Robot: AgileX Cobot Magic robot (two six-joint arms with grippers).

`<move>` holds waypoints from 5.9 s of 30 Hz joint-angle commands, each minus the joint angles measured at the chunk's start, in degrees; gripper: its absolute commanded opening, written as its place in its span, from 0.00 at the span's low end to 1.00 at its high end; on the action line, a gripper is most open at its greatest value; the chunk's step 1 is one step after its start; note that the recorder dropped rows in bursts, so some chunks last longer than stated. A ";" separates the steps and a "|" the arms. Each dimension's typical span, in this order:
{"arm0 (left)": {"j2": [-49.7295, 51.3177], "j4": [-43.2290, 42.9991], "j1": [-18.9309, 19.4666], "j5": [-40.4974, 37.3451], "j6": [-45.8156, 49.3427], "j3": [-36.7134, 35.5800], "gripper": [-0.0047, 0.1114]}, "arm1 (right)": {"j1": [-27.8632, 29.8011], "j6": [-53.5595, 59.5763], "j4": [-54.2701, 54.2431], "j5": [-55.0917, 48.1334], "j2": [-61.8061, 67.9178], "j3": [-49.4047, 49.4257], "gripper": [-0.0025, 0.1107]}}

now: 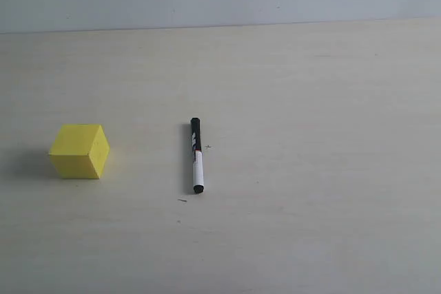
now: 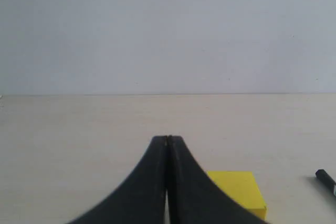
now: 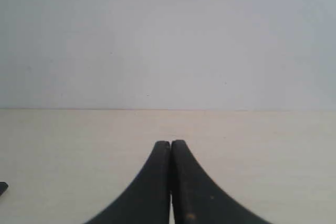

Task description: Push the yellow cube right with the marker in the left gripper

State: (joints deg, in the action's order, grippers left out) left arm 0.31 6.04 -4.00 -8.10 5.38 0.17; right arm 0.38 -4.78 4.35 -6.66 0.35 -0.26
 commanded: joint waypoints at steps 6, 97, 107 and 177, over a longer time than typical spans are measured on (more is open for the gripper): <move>-0.31 -2.54 0.21 0.39 8.28 -0.17 0.05 | -0.05 0.03 0.10 0.28 -0.35 0.26 0.02; 78.09 9.14 -22.12 -31.22 -6.67 58.47 0.04 | -0.05 0.03 0.10 0.28 -0.35 0.26 0.02; 99.38 15.98 -35.05 -11.89 -10.10 58.97 0.04 | -0.05 0.03 0.10 0.28 -0.35 0.26 0.02; 125.29 -2.11 -37.78 -42.67 -34.14 87.56 0.05 | -0.05 0.03 0.10 0.28 -0.35 0.26 0.02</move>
State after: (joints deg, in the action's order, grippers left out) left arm 126.31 4.35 -41.67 -53.27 -32.48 86.77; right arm 0.38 -4.78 4.35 -6.66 0.35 -0.26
